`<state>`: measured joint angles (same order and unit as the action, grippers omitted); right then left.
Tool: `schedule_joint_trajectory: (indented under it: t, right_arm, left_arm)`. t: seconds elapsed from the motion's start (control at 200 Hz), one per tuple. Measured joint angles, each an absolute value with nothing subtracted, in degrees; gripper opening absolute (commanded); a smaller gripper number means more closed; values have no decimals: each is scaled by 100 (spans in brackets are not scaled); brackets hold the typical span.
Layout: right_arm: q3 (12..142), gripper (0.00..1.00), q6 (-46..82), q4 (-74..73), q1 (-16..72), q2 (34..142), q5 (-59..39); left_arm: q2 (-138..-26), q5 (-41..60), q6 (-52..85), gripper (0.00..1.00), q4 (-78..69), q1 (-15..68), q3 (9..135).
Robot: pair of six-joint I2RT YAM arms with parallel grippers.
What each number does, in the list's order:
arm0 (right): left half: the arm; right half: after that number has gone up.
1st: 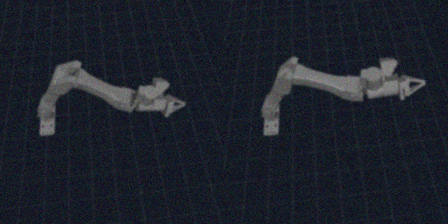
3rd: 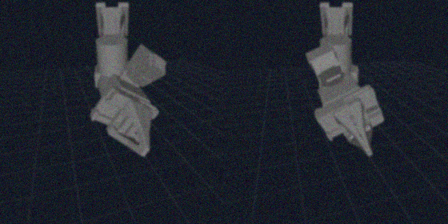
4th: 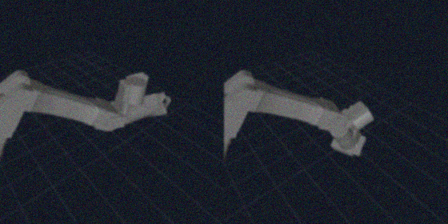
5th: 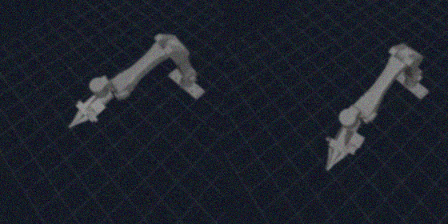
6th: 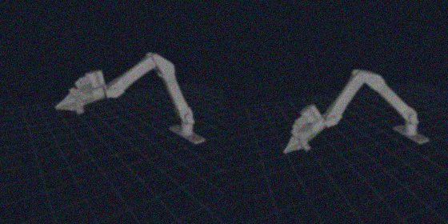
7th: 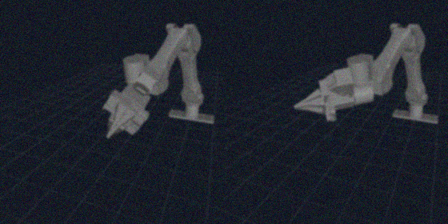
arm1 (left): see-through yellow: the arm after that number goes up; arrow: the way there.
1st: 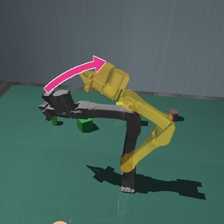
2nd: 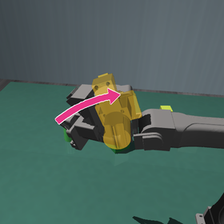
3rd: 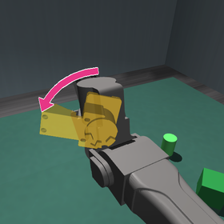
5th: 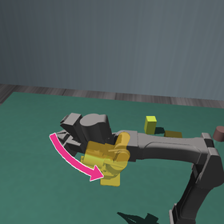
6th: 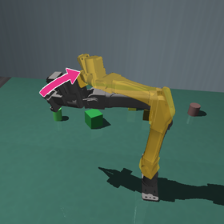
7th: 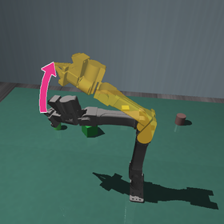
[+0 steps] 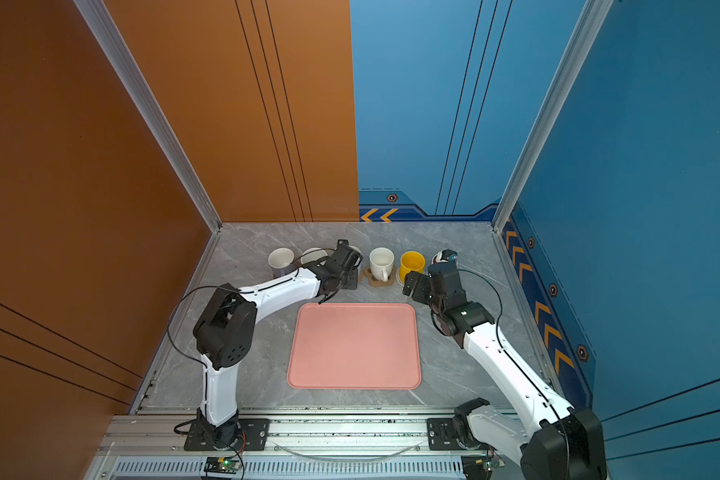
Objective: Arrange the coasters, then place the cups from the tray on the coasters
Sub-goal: 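Lower the blue-handled mug onto the woven coaster beside the speckled mug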
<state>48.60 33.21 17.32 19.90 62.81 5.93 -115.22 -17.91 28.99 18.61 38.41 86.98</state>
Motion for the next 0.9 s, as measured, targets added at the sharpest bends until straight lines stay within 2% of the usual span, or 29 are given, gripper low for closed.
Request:
schedule_joint_trajectory:
  t: [0.896]
  right_arm:
    - [4860, 100, 3321, 1732, 1986, 6366, 569]
  left_arm:
    - [-11533, -1872, 2888, 0, 1354, 3776, 8399]
